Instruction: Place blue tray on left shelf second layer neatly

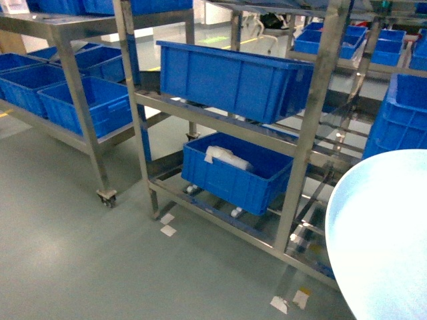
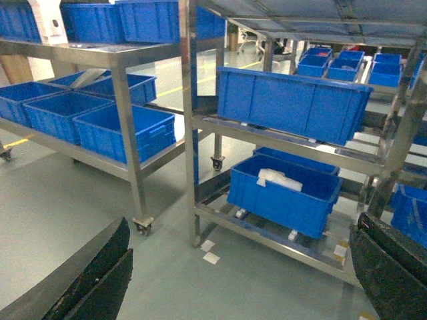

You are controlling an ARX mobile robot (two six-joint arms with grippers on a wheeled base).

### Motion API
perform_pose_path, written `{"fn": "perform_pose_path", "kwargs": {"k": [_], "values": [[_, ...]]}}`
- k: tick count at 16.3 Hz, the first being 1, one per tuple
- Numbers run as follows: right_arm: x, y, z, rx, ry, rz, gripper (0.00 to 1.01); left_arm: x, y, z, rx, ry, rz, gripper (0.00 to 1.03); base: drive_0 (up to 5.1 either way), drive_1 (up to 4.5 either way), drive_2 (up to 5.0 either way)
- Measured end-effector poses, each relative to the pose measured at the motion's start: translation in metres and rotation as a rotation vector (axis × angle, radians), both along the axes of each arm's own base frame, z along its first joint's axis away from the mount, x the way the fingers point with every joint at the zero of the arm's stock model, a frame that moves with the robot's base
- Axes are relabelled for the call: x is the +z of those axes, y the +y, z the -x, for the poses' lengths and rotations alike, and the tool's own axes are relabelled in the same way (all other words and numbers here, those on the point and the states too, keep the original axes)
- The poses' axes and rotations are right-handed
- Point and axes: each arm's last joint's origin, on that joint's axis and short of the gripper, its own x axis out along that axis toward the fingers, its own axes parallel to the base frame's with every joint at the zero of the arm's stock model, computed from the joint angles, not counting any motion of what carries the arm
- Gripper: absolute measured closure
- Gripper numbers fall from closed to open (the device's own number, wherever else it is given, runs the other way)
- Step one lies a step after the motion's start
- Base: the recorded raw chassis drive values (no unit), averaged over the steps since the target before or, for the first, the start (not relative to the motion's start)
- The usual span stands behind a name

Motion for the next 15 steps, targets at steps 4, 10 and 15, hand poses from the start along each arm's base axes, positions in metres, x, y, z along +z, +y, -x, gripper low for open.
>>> {"fn": "perform_pose_path", "kwargs": {"k": [4,10,15], "values": [[0.0,0.0,0.0,0.0,0.0,0.0,0.99,0.0,0.0,0.0,0.0,0.0,0.0,0.05,-1.6,-1.59,-1.6],[0.0002,0.0,0.0,0.001,-0.002,0.0,0.99,-0.0001,0.0,0.0,0.002,0.0,0.0,0.05,-0.6,-1.14,-3.2],[0.0001,0.0,0.0,0.002,-0.002,-0.001,0.99,-0.0002,0.0,0.0,0.0,0.001,0.0,0.05,-1.1,0.03,-4.0]]}}
